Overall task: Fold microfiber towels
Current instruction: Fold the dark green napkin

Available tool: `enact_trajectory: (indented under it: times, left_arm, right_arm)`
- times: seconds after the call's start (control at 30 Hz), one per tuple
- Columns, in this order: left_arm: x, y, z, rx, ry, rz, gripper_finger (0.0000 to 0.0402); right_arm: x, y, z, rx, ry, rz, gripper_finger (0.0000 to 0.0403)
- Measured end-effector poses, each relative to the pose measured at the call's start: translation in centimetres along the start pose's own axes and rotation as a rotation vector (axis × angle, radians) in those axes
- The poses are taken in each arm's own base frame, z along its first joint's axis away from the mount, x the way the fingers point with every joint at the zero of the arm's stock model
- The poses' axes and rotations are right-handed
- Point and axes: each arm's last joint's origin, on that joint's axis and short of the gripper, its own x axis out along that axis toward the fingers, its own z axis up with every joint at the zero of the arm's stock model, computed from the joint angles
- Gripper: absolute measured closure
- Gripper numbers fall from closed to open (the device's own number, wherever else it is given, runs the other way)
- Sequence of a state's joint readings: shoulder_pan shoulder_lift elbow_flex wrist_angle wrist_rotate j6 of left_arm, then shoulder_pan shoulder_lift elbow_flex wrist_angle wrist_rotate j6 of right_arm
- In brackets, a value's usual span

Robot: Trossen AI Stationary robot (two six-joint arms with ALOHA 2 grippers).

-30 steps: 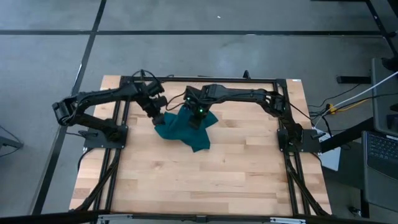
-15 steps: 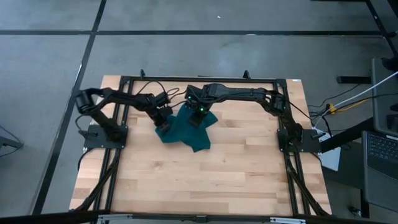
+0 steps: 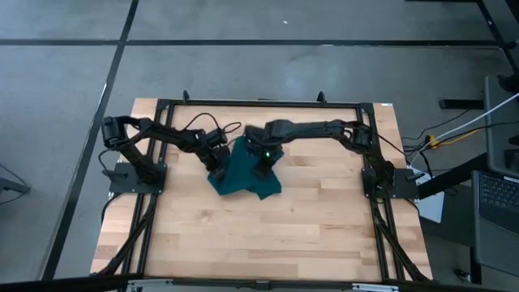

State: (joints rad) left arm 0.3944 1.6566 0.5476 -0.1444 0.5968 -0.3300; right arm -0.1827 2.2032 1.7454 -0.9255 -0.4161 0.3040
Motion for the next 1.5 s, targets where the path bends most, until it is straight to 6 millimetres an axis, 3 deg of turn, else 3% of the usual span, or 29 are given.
enact_trajectory:
  times: [0.13, 0.23, 0.3, 0.43, 0.5, 0.6, 0.77, 0.93, 1.5]
  left_arm:
    - [0.7, -0.9, -0.4, 0.007, 0.019, -0.013, 0.0399]
    - [0.7, -1.4, -1.0, 0.021, 0.013, -0.024, 0.0397]
    - [0.1, -1.6, -1.7, -0.006, 0.016, -0.032, 0.0389]
    - [-2.3, -2.5, -1.3, -0.045, -0.105, 0.014, 0.0361]
    - [-3.4, -2.5, -1.2, -0.059, -0.159, 0.087, 0.0347]
    - [-4.0, -1.7, -2.2, -0.096, -0.13, 0.207, 0.0329]
    - [-5.1, -0.8, -1.9, -0.136, -0.203, 0.317, 0.0308]
    - [-6.3, 0.3, -1.1, -0.177, -0.296, 0.347, 0.0302]
    - [-9.6, 2.0, 0.3, -0.243, -0.428, 0.251, 0.0301]
  right_arm:
    - [2.2, -0.7, -1.7, 0.011, 0.056, -0.055, 0.0402]
    - [1.7, -0.8, -2.3, -0.008, 0.0, -0.064, 0.0393]
    - [-0.4, -0.5, -2.0, -0.022, -0.104, -0.029, 0.0378]
    - [-6.6, -0.8, -1.5, -0.031, -0.353, 0.002, 0.0339]
    - [-9.2, -1.7, -1.9, 0.002, -0.426, -0.023, 0.0318]
    - [-10.9, -4.1, -2.8, 0.075, -0.458, -0.054, 0.0291]
    - [-9.0, -8.1, -4.6, 0.19, -0.356, 0.016, 0.0261]
    - [-6.4, -10.3, -6.3, 0.255, -0.301, 0.038, 0.0244]
    - [-3.3, -11.3, -7.7, 0.332, -0.28, 0.101, 0.0247]
